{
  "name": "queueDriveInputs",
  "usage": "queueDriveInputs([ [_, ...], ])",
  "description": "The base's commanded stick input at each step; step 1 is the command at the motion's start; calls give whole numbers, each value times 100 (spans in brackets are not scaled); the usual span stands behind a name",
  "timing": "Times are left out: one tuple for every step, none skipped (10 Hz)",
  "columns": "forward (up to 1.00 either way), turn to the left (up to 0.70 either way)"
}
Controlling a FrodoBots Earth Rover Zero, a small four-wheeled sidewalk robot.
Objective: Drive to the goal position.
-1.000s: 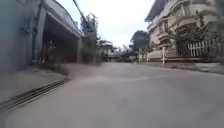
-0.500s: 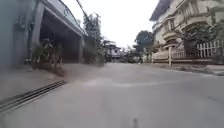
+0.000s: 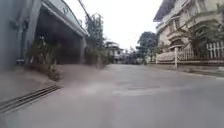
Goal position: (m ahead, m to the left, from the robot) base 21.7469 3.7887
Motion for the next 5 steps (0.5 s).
queueDriveInputs([
  [100,0],
  [100,0],
  [100,-13],
  [100,-40],
  [100,-39],
])
